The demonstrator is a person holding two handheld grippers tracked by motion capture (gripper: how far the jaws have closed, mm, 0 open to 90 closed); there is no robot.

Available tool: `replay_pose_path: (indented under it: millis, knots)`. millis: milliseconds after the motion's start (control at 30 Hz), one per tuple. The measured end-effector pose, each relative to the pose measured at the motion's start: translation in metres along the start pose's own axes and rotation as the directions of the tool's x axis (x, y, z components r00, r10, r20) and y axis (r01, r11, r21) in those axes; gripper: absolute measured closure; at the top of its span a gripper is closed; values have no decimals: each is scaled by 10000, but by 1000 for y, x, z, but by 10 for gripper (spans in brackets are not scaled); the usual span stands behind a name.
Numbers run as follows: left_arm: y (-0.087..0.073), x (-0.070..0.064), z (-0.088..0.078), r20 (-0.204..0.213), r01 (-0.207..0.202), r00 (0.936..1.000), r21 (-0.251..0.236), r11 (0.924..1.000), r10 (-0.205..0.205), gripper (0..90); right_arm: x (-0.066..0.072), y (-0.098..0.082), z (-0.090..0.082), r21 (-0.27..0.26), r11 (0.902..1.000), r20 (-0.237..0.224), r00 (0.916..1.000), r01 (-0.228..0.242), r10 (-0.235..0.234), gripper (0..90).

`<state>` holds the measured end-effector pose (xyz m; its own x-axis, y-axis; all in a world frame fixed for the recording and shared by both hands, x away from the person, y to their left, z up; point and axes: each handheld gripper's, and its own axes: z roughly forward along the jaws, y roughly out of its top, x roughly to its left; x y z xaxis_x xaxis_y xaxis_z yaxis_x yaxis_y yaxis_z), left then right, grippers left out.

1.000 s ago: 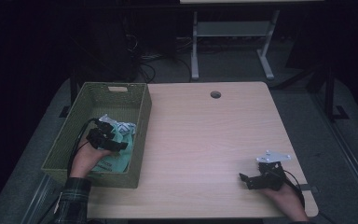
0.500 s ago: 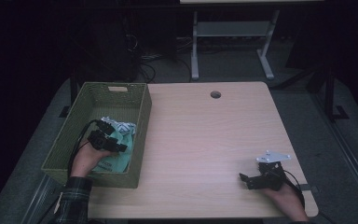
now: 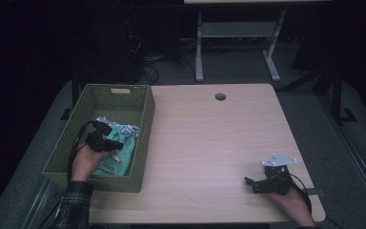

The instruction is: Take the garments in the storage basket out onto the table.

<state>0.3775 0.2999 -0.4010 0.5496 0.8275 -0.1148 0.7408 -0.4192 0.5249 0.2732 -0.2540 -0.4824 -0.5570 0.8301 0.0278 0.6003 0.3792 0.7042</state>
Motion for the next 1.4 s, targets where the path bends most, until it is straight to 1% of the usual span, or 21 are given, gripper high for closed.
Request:
replay_pose_path:
  millis: [33,233,300,333,367,433,467,500,533,633,667,700,733,767,833,1000,1133,1200,1233,1267,1400]
  knots:
    - [0,0,0,0,0,10000,0,10000,0,824,0,0,0,0,10000,0,10000,0,0,27]
    - [-1,3,-12,542,221,9984,-1067,9940,-164,827,0,0,0,1,10000,-2,10000,1,-1,27]
    - [-1,4,-16,641,227,9978,-1401,9899,-138,827,0,0,0,0,10000,-3,10000,0,0,27]
    - [-1,5,-20,813,290,9966,-1767,9838,-147,827,0,0,0,1,10000,-4,10000,2,-2,27]
    - [-1,5,-20,813,290,9966,-1767,9838,-147,827,0,0,0,1,10000,-4,10000,2,-2,27]
    - [-1,5,-24,956,458,9951,-2167,9752,-255,827,0,0,0,-4,10000,-4,10000,11,-11,27]
    - [-1,6,-30,1024,489,9945,-2503,9669,-238,829,0,0,0,1,10000,-5,10000,1,-1,27]
    - [-1,6,-30,1024,489,9945,-2503,9669,-238,830,0,0,0,1,10000,-5,10000,1,-1,27]
    - [-1,6,-33,1091,588,9936,-2747,9597,-297,830,0,0,0,-2,10000,-4,10000,9,-9,27]
    - [-1,7,-40,1195,633,9925,-3139,9474,-267,830,0,0,0,-4,10000,-4,10000,20,-20,27]
    - [-1,8,-45,1367,684,9904,-3481,9349,-216,831,0,0,0,-4,10000,-4,10000,17,-17,27]
    - [-1,8,-45,1367,684,9904,-3481,9349,-216,831,0,0,0,-4,10000,-4,10000,17,-17,27]
    - [0,7,-50,1544,753,9878,-3762,9235,-177,831,0,0,0,0,10000,-5,10000,10,-10,27]
    - [0,7,-50,1544,753,9878,-3762,9235,-177,832,0,0,0,0,10000,-5,10000,10,-10,27]
    - [1,6,-54,1420,601,9899,-3916,9182,-42,835,0,0,0,-1,10000,-4,10000,9,-9,27]
    - [7,1,-66,1318,458,9912,-4368,8984,136,844,0,0,0,0,10000,-4,10000,7,-7,27]
    - [12,-1,-75,1229,292,9920,-4551,8899,303,852,0,0,0,-1,10000,-4,10000,3,-3,27]
    - [15,-2,-83,1267,238,9911,-4733,8806,414,852,0,0,0,0,10000,2,10000,-4,4,27]
    - [15,-2,-83,1267,238,9911,-4733,8806,414,853,0,0,0,0,10000,2,10000,-4,4,27]
    - [17,-3,-87,1262,228,9910,-4849,8743,441,853,0,0,0,0,10000,1,10000,-1,1,27]
    - [22,-3,-99,1256,142,9904,-5087,8608,579,853,0,0,0,-5,10000,4,10000,4,-4,26]
